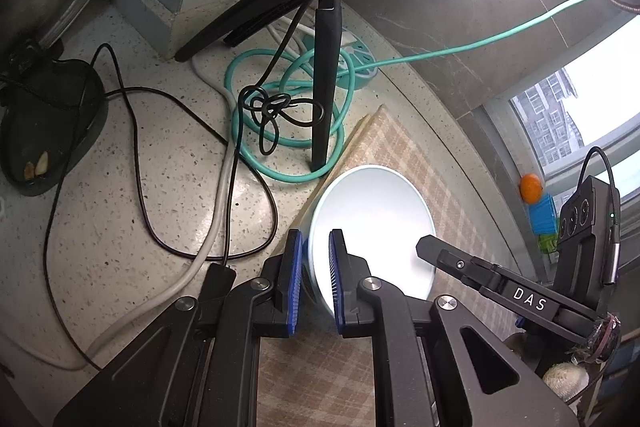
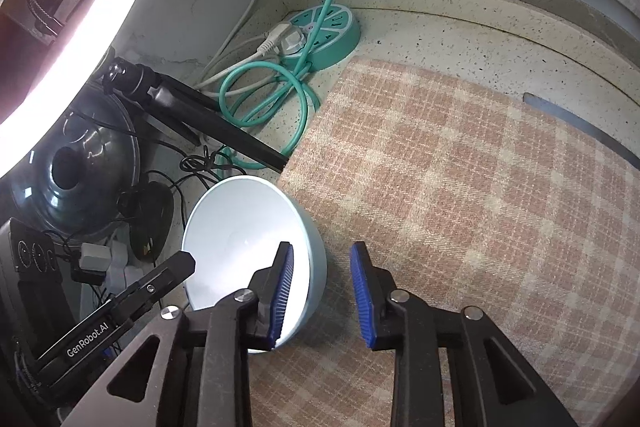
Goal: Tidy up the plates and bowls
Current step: 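Close the left gripper on the pale bowl rim, then lift the pale bowl and carry it over the nested steel bowls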
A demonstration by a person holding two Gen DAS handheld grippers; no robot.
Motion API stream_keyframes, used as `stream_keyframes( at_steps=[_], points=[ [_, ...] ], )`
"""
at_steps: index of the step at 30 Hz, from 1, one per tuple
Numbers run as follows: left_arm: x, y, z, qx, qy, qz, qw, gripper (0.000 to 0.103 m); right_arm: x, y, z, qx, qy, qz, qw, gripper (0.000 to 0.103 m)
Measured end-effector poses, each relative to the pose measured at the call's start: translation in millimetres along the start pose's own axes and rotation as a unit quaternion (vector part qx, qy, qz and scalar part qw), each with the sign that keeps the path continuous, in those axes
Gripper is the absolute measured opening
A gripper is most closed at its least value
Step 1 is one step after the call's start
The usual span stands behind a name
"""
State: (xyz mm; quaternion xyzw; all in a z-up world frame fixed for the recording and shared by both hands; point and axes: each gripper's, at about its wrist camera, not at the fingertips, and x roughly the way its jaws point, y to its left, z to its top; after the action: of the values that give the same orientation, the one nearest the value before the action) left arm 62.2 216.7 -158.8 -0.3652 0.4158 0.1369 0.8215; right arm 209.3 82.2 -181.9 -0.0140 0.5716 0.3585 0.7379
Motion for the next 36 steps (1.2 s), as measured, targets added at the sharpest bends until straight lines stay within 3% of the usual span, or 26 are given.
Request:
stream_keyframes(
  at_steps=[7, 22, 36],
  points=[
    [2.3, -1.1, -0.4, 0.008, -0.001, 0.011, 0.9999, 0.005, 5.6, 0.0, -2.2, -0.001, 0.006, 0.003, 1.0, 0.007],
    [-5.1, -6.9, -5.8, 0.015, -0.003, 0.012, 0.9998, 0.005, -7.3, 2.8, -7.1, 0.001, 0.005, -0.003, 1.0, 0.007],
    [-37.9, -18.8, -14.9, 0.028, -0.025, 0.003, 0.9993, 0.005, -40.7, 8.1, -24.3, 0.007, -0.011, 0.013, 1.0, 0.007]
  ],
)
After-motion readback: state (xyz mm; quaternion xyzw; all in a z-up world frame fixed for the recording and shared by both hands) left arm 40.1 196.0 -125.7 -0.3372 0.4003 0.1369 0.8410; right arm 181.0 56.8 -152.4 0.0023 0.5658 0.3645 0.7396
